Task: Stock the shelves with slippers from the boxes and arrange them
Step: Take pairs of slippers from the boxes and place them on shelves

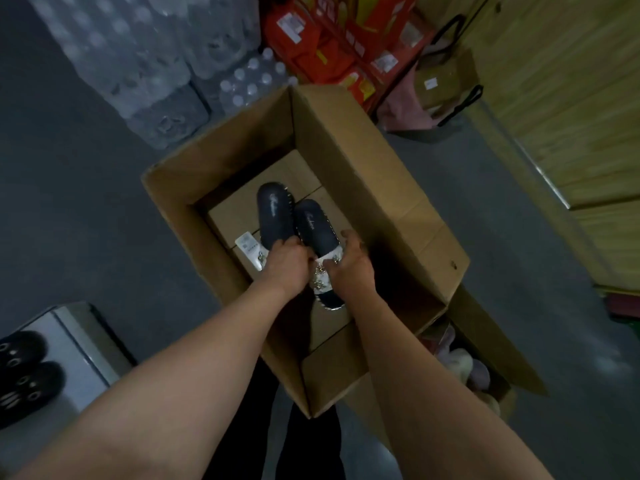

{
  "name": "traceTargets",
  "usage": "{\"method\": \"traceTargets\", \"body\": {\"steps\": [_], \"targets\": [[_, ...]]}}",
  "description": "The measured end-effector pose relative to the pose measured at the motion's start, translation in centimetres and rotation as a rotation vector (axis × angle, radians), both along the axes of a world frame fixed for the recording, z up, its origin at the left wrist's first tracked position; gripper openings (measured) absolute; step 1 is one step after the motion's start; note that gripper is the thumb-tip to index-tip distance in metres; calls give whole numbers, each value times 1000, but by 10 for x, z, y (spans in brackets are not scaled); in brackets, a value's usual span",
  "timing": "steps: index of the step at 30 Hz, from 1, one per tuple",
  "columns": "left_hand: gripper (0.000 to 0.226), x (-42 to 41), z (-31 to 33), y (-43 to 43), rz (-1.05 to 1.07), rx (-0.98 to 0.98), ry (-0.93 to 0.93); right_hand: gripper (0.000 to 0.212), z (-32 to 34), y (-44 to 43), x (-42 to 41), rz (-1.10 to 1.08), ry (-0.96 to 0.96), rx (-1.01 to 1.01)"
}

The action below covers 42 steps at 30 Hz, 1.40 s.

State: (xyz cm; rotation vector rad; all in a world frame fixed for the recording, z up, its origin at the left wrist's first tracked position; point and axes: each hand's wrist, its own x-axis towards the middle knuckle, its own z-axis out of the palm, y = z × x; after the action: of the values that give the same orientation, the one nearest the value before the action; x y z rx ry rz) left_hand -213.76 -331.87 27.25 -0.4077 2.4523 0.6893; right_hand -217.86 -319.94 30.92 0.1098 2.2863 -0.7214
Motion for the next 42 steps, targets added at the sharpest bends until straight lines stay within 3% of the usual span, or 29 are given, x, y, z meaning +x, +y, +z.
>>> {"method": "traceTargets", "body": {"steps": [3, 7, 9, 13, 18, 22, 25, 27, 30, 32, 35, 37, 42], "targets": [[29, 22, -23, -11, 79, 105, 25, 58, -30, 7, 14, 72, -181, -7], [78, 41, -26, -18, 396, 97, 183, 62, -56, 14, 21, -10, -252, 51], [88, 41, -33, -24, 561, 88, 102, 72, -70, 16, 23, -93, -325, 62], [105, 27, -53, -35, 934, 390, -225, 97, -94, 10, 31, -171, -433, 47], [117, 30, -67, -48, 993, 332, -299, 94, -118, 14, 32, -309, -442, -34], [100, 41, -72, -46, 937, 460, -352, 99, -121, 29, 25, -441, -441, -125], [88, 37, -53, -40, 935, 486, -324, 83, -99, 32, 19, -493, -436, -151], [82, 31, -38, -38, 930, 532, -268, 101, -84, 31, 19, -546, -448, -164], [52, 21, -9, -42, 929, 535, -206, 114, -60, 30, 19, -593, -474, -279], [33, 19, 11, -48, 1005, 542, -207, 102, -41, 29, 18, -604, -551, -372], [47, 21, 38, -53, 1229, 687, -229, 59, -8, 30, 18, -679, -600, -504], [53, 29, 58, -55, 1365, 814, -209, 51, 15, 32, 18, -730, -641, -577], [59, 63, 116, -46, 1442, 1033, -49, 50, 79, 45, 24, -724, -654, -792]]}}
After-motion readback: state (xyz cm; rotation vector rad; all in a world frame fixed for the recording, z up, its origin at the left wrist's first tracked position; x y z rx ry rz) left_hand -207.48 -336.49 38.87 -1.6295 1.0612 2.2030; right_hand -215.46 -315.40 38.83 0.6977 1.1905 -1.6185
